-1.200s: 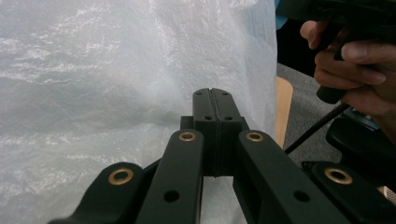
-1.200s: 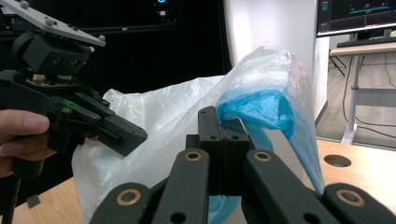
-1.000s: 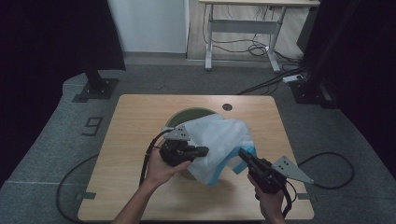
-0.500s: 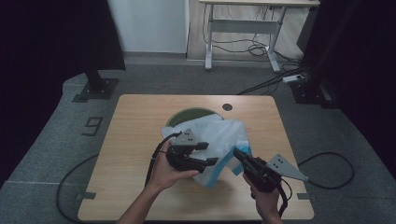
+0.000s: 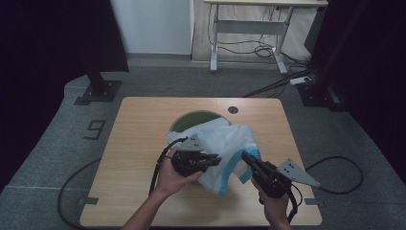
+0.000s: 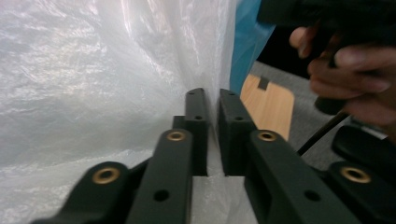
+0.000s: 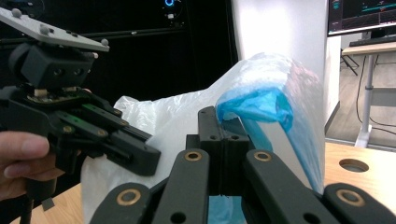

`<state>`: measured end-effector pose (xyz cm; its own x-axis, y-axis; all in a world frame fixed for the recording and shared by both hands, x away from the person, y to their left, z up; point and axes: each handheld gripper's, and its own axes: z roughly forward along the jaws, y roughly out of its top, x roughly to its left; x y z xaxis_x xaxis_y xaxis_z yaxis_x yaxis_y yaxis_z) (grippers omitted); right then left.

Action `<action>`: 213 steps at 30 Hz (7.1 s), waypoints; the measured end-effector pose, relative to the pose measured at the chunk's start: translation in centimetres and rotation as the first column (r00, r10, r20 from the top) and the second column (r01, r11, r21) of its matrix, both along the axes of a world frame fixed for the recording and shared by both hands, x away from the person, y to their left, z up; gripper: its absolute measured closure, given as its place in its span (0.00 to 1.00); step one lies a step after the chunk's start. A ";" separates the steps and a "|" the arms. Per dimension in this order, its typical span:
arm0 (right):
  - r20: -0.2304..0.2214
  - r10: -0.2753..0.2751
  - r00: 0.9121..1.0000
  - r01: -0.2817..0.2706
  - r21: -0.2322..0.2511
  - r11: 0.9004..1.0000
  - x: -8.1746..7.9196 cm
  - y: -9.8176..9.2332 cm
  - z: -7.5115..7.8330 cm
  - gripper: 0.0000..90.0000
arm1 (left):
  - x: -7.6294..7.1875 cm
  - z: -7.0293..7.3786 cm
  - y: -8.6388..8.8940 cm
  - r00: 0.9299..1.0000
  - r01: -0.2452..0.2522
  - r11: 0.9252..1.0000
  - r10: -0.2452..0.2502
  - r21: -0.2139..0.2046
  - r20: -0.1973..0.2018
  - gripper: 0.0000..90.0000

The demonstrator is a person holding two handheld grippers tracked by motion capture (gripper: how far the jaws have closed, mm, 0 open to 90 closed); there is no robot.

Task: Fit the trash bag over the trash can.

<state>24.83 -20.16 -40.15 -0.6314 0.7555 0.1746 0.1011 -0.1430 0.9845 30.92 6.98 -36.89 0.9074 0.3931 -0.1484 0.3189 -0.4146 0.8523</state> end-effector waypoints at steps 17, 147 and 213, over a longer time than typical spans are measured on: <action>-0.010 0.034 0.999 -0.034 -0.035 0.999 -0.2 -0.5 -1.2 0.83 | 1.6 0.9 3.8 0.997 -0.035 0.971 0.018 -0.235 -0.073 1.00; -0.025 0.130 0.991 -0.132 -0.231 0.964 5.5 0.1 2.6 0.99 | 2.4 -0.8 16.1 0.947 -0.322 0.927 0.317 -0.192 -0.057 1.00; -0.233 -0.083 0.969 0.008 -0.308 0.951 20.8 3.2 -2.7 0.99 | 13.8 -5.7 14.0 0.847 -0.460 0.879 0.477 0.124 -0.236 1.00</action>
<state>45.60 -16.94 -42.82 -0.5629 0.8231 0.0757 0.3402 0.1473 0.9288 44.70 20.98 -42.62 0.5480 0.7775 -0.3085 0.6882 -0.2095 0.6946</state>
